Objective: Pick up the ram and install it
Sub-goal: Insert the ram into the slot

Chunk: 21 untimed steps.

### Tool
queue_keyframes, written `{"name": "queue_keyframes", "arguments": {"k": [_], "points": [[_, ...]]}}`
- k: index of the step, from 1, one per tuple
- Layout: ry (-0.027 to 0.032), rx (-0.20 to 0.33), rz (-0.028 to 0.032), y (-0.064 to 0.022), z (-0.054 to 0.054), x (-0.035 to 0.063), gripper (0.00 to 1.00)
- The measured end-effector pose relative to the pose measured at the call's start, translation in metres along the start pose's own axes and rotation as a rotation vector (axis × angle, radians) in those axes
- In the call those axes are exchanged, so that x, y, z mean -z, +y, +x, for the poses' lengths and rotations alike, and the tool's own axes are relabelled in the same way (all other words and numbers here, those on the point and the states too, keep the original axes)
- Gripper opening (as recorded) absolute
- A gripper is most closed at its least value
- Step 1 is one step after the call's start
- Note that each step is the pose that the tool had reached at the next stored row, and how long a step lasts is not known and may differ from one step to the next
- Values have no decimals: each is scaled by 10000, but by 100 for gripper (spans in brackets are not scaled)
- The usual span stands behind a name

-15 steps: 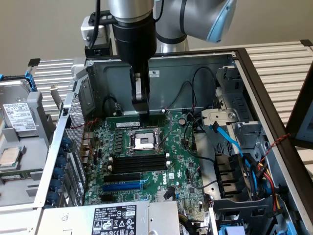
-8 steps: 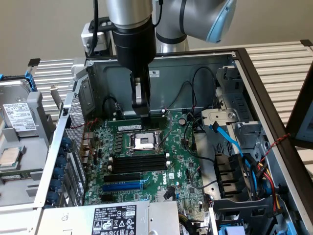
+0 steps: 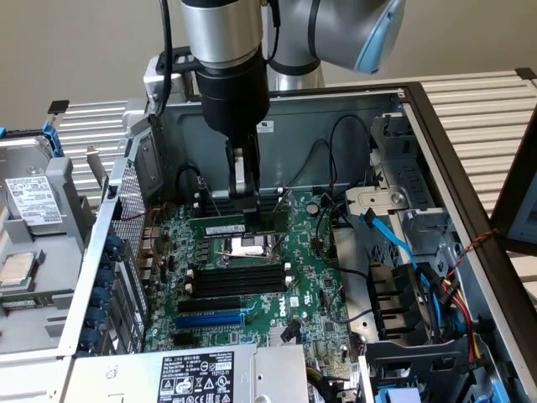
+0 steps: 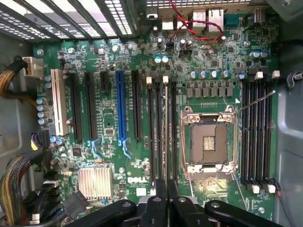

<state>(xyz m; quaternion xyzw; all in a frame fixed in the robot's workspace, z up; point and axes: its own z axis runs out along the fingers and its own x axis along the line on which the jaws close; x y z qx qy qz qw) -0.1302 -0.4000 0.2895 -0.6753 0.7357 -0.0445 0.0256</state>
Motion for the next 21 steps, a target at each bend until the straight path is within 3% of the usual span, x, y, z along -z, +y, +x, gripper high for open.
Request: {"name": "queue_keyframes", "arguments": {"k": [8,16,21], "points": [[-6,-2,57,-35,9,-150,12],[-8,17,61,-35,166,-300,12],[-10,46,61,-26,177,-389,12]]}}
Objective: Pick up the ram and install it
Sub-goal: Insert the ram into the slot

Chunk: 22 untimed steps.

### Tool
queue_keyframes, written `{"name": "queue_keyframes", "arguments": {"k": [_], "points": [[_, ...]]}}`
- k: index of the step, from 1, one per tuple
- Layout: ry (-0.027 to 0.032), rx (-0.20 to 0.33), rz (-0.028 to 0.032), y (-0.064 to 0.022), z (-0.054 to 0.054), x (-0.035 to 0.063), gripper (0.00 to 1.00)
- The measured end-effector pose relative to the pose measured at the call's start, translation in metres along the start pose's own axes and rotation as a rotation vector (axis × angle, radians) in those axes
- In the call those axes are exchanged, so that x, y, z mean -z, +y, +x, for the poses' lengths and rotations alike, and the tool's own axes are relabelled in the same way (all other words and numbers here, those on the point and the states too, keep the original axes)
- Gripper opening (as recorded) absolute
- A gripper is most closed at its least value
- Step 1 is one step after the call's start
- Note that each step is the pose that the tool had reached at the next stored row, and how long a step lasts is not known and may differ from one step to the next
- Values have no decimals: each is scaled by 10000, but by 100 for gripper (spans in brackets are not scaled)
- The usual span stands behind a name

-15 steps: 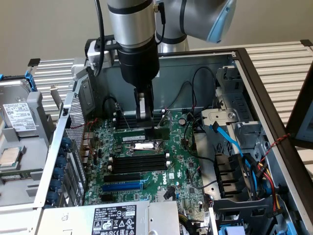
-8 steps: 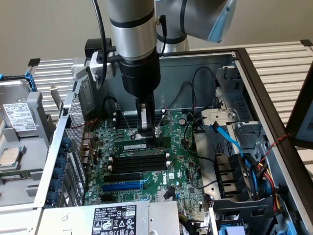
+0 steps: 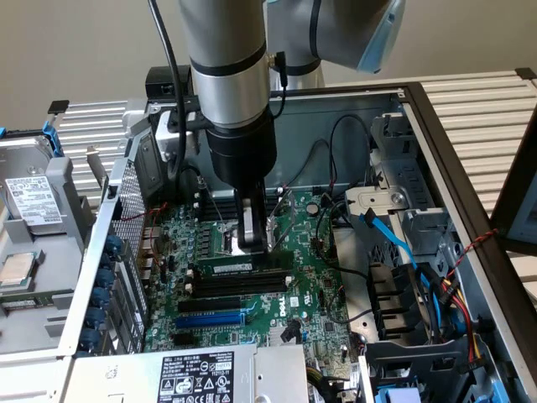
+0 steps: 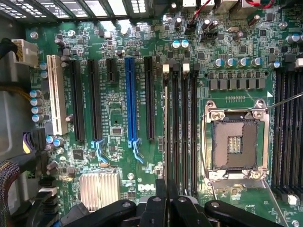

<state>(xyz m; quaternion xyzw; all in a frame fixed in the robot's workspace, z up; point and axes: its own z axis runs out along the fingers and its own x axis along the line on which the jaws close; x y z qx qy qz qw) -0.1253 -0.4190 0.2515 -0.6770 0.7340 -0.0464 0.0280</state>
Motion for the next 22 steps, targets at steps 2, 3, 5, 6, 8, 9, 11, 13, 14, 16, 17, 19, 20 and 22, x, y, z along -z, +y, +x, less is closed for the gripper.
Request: {"name": "queue_keyframes", "arguments": {"k": [2,3,5,6,8,9,11,13,14,16,17,19,20,22], "points": [[-4,42,1,0,3,-10,12],[-8,83,1,0,6,-11,12],[-22,209,4,0,8,-12,12],[-34,317,7,1,8,-13,12],[-58,530,13,3,8,-19,12],[-63,582,14,5,9,-22,12],[-77,606,6,10,9,-36,12],[-94,605,-15,12,8,-53,12],[-102,607,-51,12,8,-61,12],[-119,607,-167,13,8,-70,12],[-128,607,-254,14,8,-73,12],[-158,607,-361,14,8,-80,12],[-178,605,-396,15,8,-86,12],[-229,602,-477,17,7,-100,12]]}}
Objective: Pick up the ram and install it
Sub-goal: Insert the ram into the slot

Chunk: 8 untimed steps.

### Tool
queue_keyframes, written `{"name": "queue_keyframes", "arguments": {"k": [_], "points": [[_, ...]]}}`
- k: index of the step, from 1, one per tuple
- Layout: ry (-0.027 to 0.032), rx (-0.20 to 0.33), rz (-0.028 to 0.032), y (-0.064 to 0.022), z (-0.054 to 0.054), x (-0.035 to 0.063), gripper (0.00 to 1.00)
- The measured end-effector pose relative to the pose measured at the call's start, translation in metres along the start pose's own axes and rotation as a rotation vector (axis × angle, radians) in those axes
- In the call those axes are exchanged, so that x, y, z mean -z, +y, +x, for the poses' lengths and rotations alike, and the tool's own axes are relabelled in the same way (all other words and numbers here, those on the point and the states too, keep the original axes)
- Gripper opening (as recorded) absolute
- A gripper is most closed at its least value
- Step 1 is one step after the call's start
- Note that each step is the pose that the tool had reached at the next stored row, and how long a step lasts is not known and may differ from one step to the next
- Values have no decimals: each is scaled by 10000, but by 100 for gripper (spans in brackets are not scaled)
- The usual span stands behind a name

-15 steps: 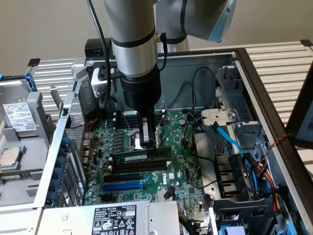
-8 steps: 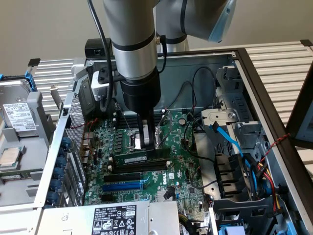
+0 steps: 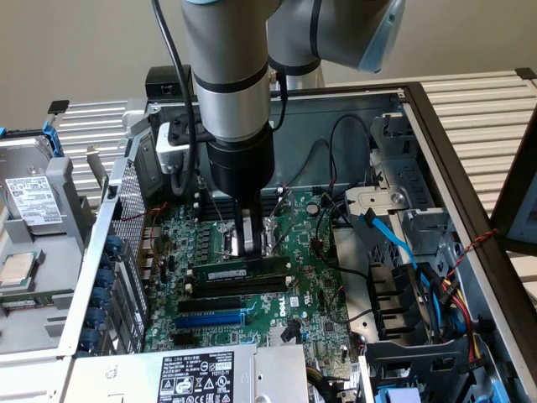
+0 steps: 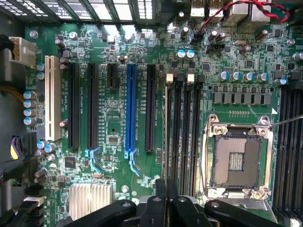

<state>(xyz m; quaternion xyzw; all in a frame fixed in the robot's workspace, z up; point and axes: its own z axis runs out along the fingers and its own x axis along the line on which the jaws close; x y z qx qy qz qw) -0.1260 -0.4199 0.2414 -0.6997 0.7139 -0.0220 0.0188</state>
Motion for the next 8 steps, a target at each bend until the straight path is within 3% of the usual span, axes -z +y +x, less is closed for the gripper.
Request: {"name": "queue_keyframes", "arguments": {"k": [1,4,8], "points": [[-29,-2,-32,0,0,-8,12],[-114,-7,-44,3,0,-40,12],[-163,-34,-48,3,-1,-50,12]]}}
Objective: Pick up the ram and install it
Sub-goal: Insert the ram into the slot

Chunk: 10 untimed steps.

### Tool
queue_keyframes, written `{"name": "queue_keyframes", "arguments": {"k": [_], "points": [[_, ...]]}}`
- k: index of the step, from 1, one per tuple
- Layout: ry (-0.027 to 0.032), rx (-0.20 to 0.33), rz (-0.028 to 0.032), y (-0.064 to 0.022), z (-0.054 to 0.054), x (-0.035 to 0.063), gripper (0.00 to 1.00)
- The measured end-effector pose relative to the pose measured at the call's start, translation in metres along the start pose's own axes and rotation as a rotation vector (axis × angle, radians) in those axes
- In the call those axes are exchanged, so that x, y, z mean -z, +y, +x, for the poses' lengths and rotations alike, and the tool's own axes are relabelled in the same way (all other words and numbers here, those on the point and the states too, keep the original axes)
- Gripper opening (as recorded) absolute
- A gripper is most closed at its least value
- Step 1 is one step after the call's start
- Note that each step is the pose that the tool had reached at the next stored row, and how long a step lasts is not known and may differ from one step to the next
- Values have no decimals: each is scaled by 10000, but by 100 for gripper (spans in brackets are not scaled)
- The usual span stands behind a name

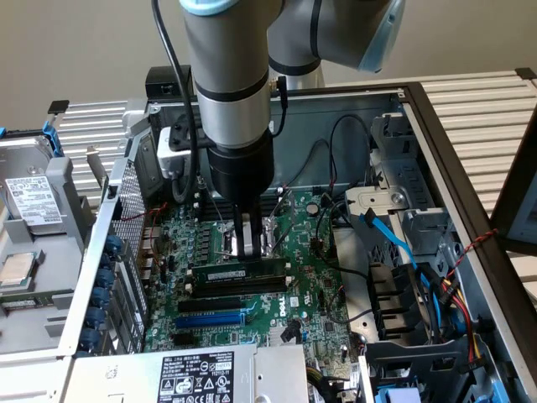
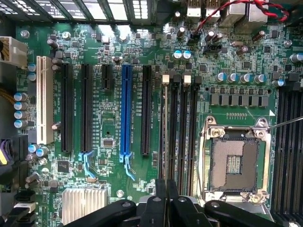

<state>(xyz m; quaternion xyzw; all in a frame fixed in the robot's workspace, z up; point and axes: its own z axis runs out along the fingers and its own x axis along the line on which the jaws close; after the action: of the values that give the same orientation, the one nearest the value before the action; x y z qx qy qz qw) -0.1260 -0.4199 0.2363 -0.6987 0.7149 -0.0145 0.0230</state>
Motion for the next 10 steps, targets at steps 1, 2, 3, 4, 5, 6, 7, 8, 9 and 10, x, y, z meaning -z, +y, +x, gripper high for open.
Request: {"name": "queue_keyframes", "arguments": {"k": [1,2,3,4,5,6,7,8,9,10], "points": [[-6,-9,0,0,0,-1,12],[-11,-18,1,0,0,-3,12],[-17,-27,1,2,1,-6,12],[-22,-36,1,3,1,-8,12],[-25,-44,0,4,1,-9,12],[-28,-52,0,7,1,-12,12],[-30,-60,0,12,1,-15,12],[-30,-62,0,17,1,-18,12],[-29,-65,0,23,2,-22,12],[-31,-69,0,28,2,-25,12]]}}
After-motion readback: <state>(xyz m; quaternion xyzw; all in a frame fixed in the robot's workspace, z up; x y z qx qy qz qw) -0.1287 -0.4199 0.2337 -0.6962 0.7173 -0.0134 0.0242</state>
